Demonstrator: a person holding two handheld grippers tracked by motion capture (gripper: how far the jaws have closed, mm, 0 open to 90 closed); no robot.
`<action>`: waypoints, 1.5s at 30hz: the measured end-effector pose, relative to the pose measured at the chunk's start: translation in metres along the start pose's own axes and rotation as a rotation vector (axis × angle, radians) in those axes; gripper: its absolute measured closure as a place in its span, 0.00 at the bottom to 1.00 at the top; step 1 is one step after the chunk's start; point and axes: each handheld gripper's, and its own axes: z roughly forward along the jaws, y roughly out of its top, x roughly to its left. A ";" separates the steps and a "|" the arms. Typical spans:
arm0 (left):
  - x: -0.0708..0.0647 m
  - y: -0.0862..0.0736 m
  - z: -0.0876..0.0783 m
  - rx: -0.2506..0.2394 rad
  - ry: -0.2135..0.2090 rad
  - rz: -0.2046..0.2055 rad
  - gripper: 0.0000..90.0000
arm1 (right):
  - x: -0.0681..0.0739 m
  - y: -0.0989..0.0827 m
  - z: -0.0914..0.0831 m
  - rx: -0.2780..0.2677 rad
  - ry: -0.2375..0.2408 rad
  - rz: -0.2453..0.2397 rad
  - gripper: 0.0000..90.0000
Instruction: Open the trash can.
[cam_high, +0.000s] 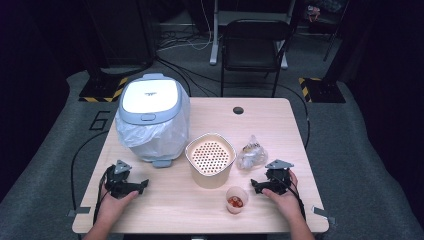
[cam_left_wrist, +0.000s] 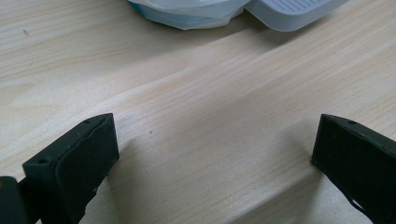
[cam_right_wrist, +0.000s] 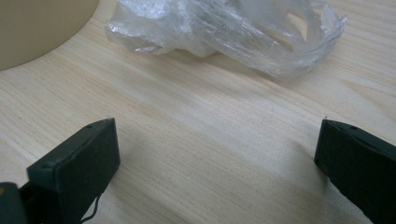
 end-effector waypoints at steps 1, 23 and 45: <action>0.001 0.000 0.000 0.004 0.003 0.003 0.00 | 0.000 0.000 0.000 0.001 -0.001 0.000 0.00; -0.002 0.001 0.000 -0.004 0.032 -0.020 0.01 | 0.001 0.000 0.000 0.001 -0.005 0.004 0.00; -0.014 0.006 -0.011 -0.066 -0.053 -0.006 0.35 | 0.001 0.000 0.000 -0.004 -0.011 0.007 0.00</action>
